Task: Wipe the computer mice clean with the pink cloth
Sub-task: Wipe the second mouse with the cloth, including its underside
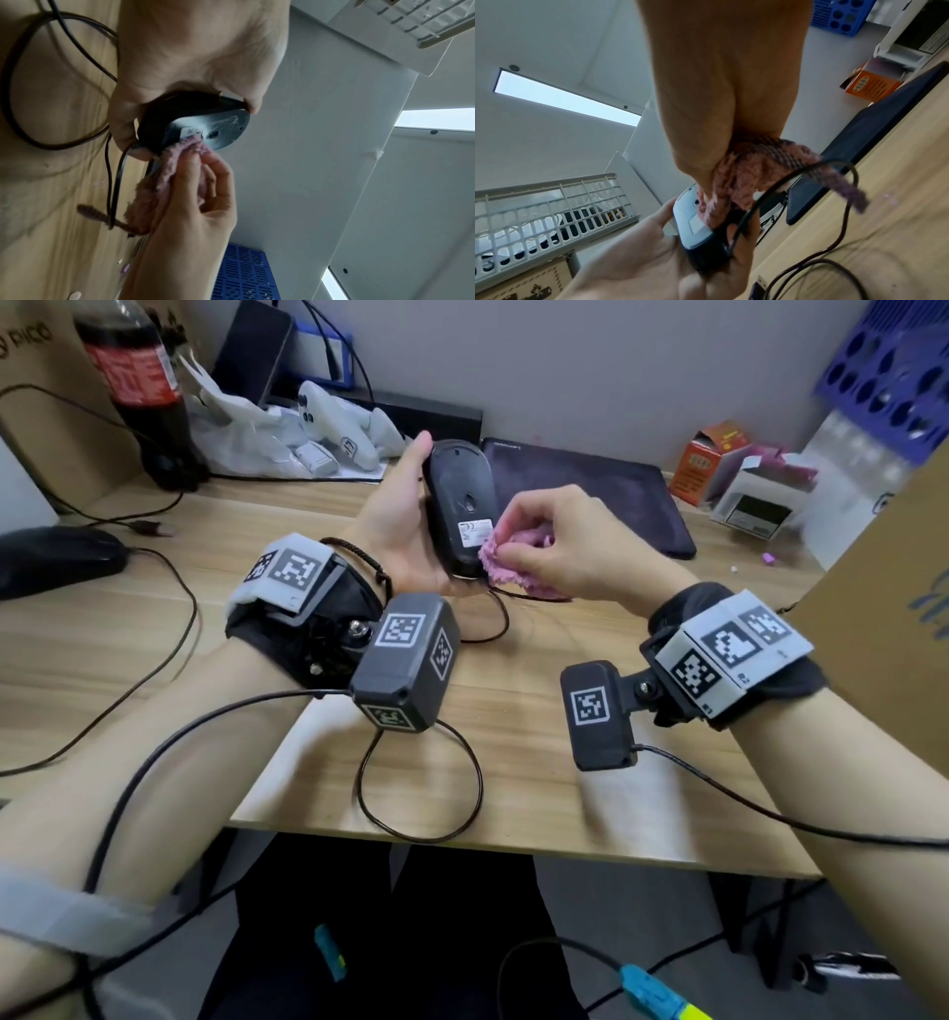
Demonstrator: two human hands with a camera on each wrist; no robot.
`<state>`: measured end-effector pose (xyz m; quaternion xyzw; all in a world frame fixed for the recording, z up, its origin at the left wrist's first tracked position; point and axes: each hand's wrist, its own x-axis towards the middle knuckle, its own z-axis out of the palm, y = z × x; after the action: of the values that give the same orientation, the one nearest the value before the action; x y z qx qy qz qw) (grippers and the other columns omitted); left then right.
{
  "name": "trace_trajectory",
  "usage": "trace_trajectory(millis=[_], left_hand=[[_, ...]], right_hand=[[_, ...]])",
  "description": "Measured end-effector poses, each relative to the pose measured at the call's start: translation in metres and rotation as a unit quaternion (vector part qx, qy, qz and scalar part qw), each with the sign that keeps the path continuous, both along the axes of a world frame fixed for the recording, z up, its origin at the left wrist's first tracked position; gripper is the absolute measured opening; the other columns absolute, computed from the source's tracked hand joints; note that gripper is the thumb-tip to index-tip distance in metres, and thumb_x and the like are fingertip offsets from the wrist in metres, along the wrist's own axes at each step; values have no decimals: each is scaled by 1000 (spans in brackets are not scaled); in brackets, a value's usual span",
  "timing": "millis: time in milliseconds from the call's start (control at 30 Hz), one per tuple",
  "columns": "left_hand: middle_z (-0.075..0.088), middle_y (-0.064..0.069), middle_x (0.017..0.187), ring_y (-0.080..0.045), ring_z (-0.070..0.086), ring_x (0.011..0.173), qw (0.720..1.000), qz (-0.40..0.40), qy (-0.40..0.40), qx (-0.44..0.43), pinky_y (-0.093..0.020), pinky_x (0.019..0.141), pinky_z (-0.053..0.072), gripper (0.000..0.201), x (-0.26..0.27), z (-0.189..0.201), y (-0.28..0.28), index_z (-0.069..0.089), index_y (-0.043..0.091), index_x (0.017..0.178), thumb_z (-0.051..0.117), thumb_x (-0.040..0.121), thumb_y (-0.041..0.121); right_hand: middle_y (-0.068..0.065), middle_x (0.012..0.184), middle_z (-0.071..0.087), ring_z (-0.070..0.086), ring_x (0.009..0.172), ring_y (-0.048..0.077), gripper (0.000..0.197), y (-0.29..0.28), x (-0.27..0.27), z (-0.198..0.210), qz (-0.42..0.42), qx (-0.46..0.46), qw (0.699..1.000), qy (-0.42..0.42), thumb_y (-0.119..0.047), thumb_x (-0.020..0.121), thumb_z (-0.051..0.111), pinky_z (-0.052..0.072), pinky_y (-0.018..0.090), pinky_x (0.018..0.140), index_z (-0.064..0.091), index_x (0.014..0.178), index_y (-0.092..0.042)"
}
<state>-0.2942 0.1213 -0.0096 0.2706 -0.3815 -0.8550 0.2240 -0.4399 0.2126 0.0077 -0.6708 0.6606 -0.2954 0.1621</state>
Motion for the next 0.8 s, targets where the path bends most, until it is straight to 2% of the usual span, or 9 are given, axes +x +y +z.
trace_trajectory(millis=[67, 133, 233, 267, 333, 433, 600, 700, 800], left_hand=[[62, -9, 113, -28, 63, 90, 1000, -6, 8, 4, -43, 81, 51, 69, -1, -1, 0, 57, 20, 115, 28, 88, 77], [61, -9, 106, -29, 59, 88, 1000, -13, 1, -13, -40, 77, 49, 66, -2, 0, 4, 56, 21, 114, 29, 89, 75], [56, -10, 109, -32, 55, 92, 999, -28, -9, -44, -39, 72, 49, 62, -6, 5, 15, 55, 21, 113, 29, 90, 73], [54, -11, 108, -31, 54, 91, 998, -36, -8, -53, -39, 72, 48, 62, -7, 7, 17, 55, 20, 112, 29, 91, 72], [57, -11, 100, -30, 56, 84, 997, -44, -6, -65, -38, 71, 47, 64, -7, 11, 18, 59, 17, 103, 27, 92, 72], [63, -9, 95, -26, 58, 79, 998, -22, -10, -66, -38, 74, 45, 65, -5, 18, 12, 62, 18, 96, 26, 91, 72], [65, -7, 97, -26, 64, 83, 998, 28, 21, -46, -37, 73, 56, 60, 0, 20, 14, 59, 17, 98, 33, 91, 71], [63, -5, 87, -24, 60, 79, 998, 38, -3, -55, -36, 75, 50, 60, 7, 14, 14, 60, 18, 89, 34, 88, 73], [59, -8, 88, -27, 56, 82, 997, 31, -19, -69, -40, 76, 49, 61, 13, 13, 13, 59, 17, 89, 34, 88, 73]], right_hand=[[-1, 66, 65, 61, 50, 13, 6, 4, -4, 6, -6, 7, 1000, -29, -17, 89, 66, 48, 21, 45, 67, 92, -12], [7, 80, 68, 63, 56, 15, 7, 2, -8, 15, -31, -30, 996, -84, -16, 92, 63, 53, 25, 47, 65, 97, -11], [-1, 88, 65, 64, 73, 15, 8, -11, -9, 29, -63, -128, 988, -57, -18, 91, 60, 58, 32, 72, 64, 98, -17], [-7, 83, 62, 62, 72, 11, 9, -15, -7, 32, -64, -145, 987, -42, -18, 90, 59, 56, 29, 72, 64, 98, -18], [-8, 78, 61, 60, 63, 8, 6, -18, -1, 32, -54, -139, 988, -30, -18, 92, 59, 56, 28, 60, 63, 95, -19], [5, 82, 69, 60, 52, 7, 9, -13, 2, 22, -33, -113, 993, -24, -15, 92, 59, 57, 33, 49, 60, 87, -22], [4, 77, 70, 58, 44, 3, 2, 5, -1, 6, 16, 12, 999, 28, -14, 90, 66, 46, 18, 40, 67, 88, -13], [-2, 70, 66, 60, 46, 6, 4, 7, -4, 13, -9, 12, 1000, -4, -13, 90, 63, 46, 21, 40, 66, 90, -15], [-1, 85, 68, 67, 66, 10, 5, -3, 0, 30, -44, -64, 996, -39, -17, 93, 61, 56, 26, 56, 64, 95, -19]])
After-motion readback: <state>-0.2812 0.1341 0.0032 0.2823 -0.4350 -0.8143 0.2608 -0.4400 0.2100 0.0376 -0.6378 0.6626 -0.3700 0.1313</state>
